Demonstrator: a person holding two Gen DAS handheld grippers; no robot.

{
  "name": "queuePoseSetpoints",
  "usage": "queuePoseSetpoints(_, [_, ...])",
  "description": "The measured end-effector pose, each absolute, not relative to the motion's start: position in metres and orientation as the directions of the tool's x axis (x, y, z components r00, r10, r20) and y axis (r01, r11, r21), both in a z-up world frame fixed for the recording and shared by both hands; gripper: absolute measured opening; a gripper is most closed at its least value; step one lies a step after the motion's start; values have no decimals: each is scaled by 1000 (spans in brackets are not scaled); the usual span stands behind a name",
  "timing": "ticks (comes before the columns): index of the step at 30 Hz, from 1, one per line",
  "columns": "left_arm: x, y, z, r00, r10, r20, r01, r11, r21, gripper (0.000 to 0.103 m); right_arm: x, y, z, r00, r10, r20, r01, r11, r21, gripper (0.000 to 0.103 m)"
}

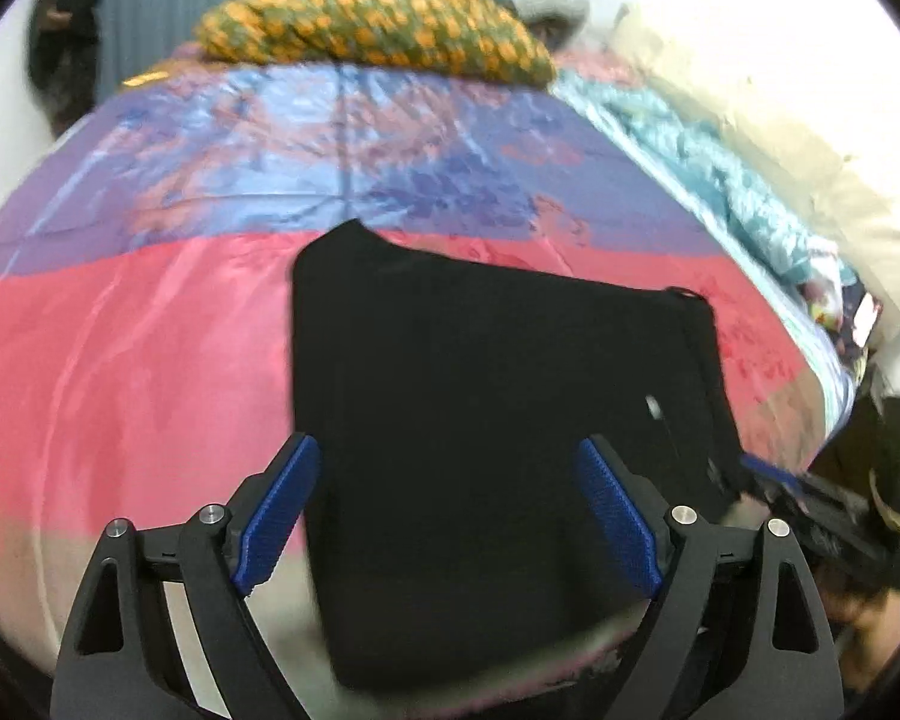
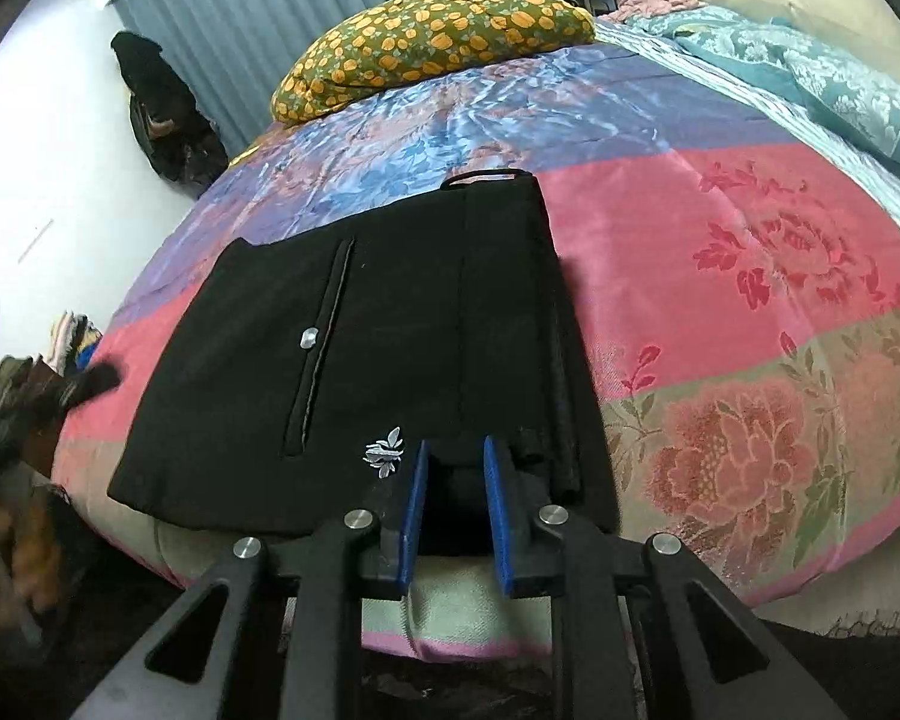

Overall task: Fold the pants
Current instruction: 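Drag the trousers across the bed with the right tool, then open it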

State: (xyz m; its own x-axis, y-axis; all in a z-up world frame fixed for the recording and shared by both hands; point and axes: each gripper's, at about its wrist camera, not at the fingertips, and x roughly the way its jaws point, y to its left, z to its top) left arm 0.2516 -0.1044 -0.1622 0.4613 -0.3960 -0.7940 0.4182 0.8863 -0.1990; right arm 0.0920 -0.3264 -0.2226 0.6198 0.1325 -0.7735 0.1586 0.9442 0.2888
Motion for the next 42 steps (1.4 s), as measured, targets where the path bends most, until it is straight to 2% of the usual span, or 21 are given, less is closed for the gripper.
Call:
queuePoseSetpoints(4, [319,-135,-201,419,-181,-890,378,926,-10,89,90,-342,-227,625,167,-762,160,928,335,19])
queuePoseSetpoints(5, [331,-136,-208,414,-145,-899,358,934,14,94,91,-341,-227,626,169,-761,158,929,336,19])
queuePoseSetpoints(7, [357,-125,-215,408,-131,-904,280,960,-13,98,91,-338,-226,624,158,-765,147,938,314,19])
queuePoseSetpoints(9, [377,-107,-210,439,-54,-897,141,990,9,98,91,-334,-226,624,142,-768,136,949,286,19])
queuePoseSetpoints(10, [389,-92,-204,447,-48,-893,49,998,-29,97,91,-333,-226,625,137,-769,131,952,276,19])
queuePoseSetpoints(12, [396,-74,-195,449,-101,-888,-36,991,-131,81,91,-333,-226,625,138,-768,124,954,273,19])
queuePoseSetpoints(14, [390,-71,-186,464,-224,-857,4,968,-251,82,92,-335,-227,625,149,-766,121,951,283,19])
queuePoseSetpoints(16, [380,-95,-187,432,-320,-843,168,947,-274,89,93,-338,-228,625,162,-764,121,947,299,19])
queuePoseSetpoints(18, [369,-122,-197,387,-305,-870,298,934,-195,94,94,-339,-228,625,166,-763,123,944,306,19])
queuePoseSetpoints(19, [363,-140,-207,403,-218,-889,356,932,-68,95,95,-339,-228,624,164,-764,124,944,304,19])
queuePoseSetpoints(21, [362,-150,-217,451,-129,-883,368,928,52,103,95,-338,-228,626,159,-764,125,946,299,19])
queuePoseSetpoints(24, [395,-111,-218,441,-36,-897,125,992,22,102,95,-336,-228,627,149,-764,124,950,287,19])
queuePoseSetpoints(26, [403,-66,-209,437,-20,-899,-94,993,-67,98,95,-336,-228,627,146,-765,122,952,282,19])
queuePoseSetpoints(28, [399,-35,-197,462,-71,-884,-165,973,-165,95,94,-336,-228,628,147,-764,121,952,282,19])
queuePoseSetpoints(30, [386,-23,-187,483,-116,-868,-112,975,-192,95,95,-337,-228,628,150,-764,122,950,287,19])
queuePoseSetpoints(33, [351,-16,-181,501,-122,-857,6,991,-137,95,94,-338,-227,630,159,-760,133,942,307,20])
queuePoseSetpoints(37, [280,-14,-182,487,-255,-835,136,967,-215,95,90,-338,-218,648,153,-746,149,935,321,20])
queuePoseSetpoints(39, [248,-14,-184,499,-285,-818,166,958,-232,95,84,-335,-206,677,94,-730,165,947,275,32])
queuePoseSetpoints(41, [215,-18,-186,532,-286,-797,179,958,-224,95,74,-331,-193,719,28,-695,185,955,230,64])
queuePoseSetpoints(42, [210,-18,-188,539,-287,-792,180,958,-225,95,69,-330,-188,741,1,-671,197,955,220,71])
